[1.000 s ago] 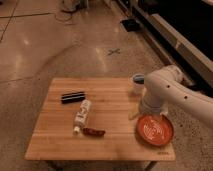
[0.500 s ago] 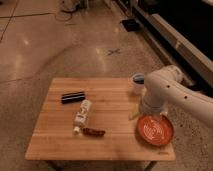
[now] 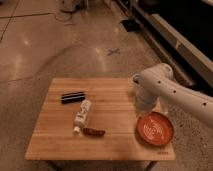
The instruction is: Push the eraser across the table
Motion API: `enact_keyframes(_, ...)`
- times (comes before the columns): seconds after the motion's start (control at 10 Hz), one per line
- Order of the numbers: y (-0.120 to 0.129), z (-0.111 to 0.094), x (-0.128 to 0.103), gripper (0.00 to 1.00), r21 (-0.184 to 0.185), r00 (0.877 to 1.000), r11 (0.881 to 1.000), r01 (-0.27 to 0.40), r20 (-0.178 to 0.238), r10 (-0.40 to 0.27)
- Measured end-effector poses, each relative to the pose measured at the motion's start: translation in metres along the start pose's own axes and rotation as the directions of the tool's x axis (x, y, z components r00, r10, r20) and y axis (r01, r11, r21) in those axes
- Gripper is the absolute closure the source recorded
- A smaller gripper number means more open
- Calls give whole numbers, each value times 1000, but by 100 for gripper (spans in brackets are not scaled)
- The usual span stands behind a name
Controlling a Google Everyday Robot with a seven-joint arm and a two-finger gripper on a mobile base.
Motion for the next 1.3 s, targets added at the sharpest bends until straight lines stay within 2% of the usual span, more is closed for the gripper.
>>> enact_keyframes(0.1,-4,6,17,97,-8,1000,1000,16,-7,-16)
enact_keyframes(0.2,-11,13,38,100,-21,999,999,38,-20,-39)
enact_keyframes(0.5,-42,30,85,100,-39,993,994,105,-49,-107)
enact_keyframes(0.8,-81,54,125,100,-41,983,985,168,-67,-171)
enact_keyframes(1.3,-145,96,177,100,-23,966,971,237,-106,-238)
